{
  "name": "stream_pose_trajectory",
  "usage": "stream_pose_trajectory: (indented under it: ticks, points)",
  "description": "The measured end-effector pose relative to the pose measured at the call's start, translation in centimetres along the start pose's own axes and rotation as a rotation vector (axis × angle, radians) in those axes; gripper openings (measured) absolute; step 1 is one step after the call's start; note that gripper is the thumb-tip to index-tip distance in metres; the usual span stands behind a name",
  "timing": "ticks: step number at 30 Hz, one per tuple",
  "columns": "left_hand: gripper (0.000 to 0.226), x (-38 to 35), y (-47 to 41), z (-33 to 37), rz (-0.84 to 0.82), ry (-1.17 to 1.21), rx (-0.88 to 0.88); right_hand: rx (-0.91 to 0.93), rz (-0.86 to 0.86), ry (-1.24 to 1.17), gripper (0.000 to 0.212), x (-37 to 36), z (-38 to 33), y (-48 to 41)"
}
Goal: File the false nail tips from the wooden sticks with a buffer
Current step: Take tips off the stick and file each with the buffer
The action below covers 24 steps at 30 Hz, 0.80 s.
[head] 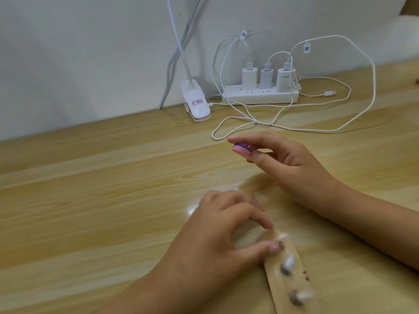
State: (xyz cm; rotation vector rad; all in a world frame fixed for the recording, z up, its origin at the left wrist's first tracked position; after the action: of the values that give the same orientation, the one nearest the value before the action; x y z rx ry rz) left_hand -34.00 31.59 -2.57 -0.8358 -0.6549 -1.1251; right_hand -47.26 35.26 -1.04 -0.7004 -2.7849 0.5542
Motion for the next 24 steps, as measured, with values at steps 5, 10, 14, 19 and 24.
stream_pose_trajectory:
  ticks: [5, 10, 14, 19, 24]
  points:
    - [0.017, 1.5, -0.3, -1.5, 0.124, 0.01, 0.126, 0.017, 0.028, 0.045, 0.031, 0.5, 0.1, -0.1]
    - [0.012, 1.4, 0.6, -0.6, 0.092, 0.062, 0.065, 0.026, 0.066, 0.004, 0.027, 0.8, 0.0, -0.3]
    - [0.01, 1.1, 1.2, 0.4, 0.064, 0.038, 0.011, 0.006, 0.076, -0.012, 0.03, 0.8, 0.1, -0.2]
    - [0.02, 0.9, 1.0, 0.3, 0.074, 0.044, 0.035, -0.044, 0.071, -0.113, 0.03, 0.9, 0.0, -0.2]
    - [0.019, 0.4, 0.6, 0.7, 0.079, 0.049, 0.016, -0.283, 0.061, -0.567, 0.037, 0.8, 1.5, -0.6]
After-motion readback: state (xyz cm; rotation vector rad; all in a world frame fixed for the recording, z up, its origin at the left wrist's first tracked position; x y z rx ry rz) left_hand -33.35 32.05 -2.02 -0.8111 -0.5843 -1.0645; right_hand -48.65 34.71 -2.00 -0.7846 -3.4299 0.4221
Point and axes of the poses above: each hand's wrist, its own y-axis away from the middle knuckle, its own x-axis out of the back of the hand, z = x × y, the point moved 7 cm from there along -y, towards the middle knuckle, and after that the axes turned 7 degrees about -y, right-handed, at the moved point
